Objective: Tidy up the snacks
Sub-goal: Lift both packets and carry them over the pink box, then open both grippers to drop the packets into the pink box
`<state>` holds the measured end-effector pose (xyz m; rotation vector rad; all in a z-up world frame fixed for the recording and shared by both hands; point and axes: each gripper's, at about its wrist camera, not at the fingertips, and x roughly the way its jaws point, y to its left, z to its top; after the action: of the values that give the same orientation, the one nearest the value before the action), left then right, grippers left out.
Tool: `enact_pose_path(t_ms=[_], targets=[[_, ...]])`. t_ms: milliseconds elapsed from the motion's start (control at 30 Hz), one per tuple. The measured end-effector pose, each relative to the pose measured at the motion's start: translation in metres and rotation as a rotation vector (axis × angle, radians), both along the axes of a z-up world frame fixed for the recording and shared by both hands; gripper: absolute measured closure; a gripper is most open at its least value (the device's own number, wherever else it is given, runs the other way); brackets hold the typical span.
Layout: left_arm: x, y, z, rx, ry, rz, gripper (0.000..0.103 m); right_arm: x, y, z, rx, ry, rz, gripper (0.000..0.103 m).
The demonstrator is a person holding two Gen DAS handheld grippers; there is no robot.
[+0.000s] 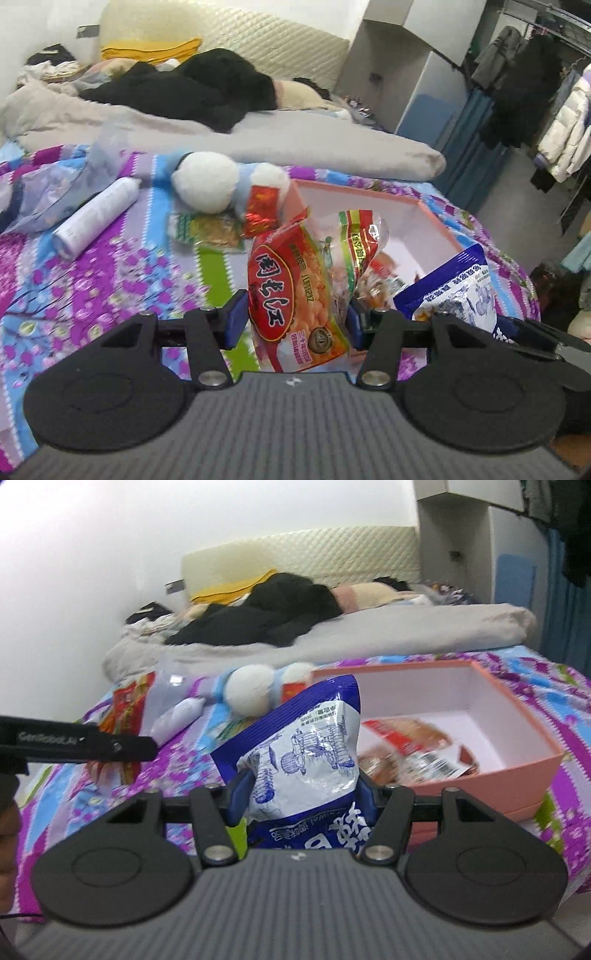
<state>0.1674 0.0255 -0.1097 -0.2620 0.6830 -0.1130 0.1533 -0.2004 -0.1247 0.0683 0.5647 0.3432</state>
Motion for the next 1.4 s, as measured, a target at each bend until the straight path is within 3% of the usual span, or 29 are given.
enact_pose_path(t_ms=[400, 900, 1133, 1200, 1400], targets=[[0.093, -0.053, 0.0, -0.017, -0.008, -0.101, 0.044, 0.065, -0.049, 0.003, -0.005, -0.027, -0.141, 0.042], [0.213, -0.106, -0.05, 0.038, 0.108, -0.19, 0.044, 0.153, -0.083, -0.041, 0.013, 0.069, -0.189, 0.041], [0.232, -0.109, -0.07, 0.039, 0.144, -0.191, 0.043, 0.175, -0.085, -0.058, 0.007, 0.104, -0.185, 0.04], [0.234, -0.108, -0.071, 0.049, 0.146, -0.192, 0.031, 0.18, -0.087, -0.062, 0.019, 0.124, -0.188, 0.038], [0.226, -0.101, -0.064, 0.047, 0.12, -0.189, 0.028, 0.18, -0.085, -0.066, 0.026, 0.159, -0.184, 0.034]])
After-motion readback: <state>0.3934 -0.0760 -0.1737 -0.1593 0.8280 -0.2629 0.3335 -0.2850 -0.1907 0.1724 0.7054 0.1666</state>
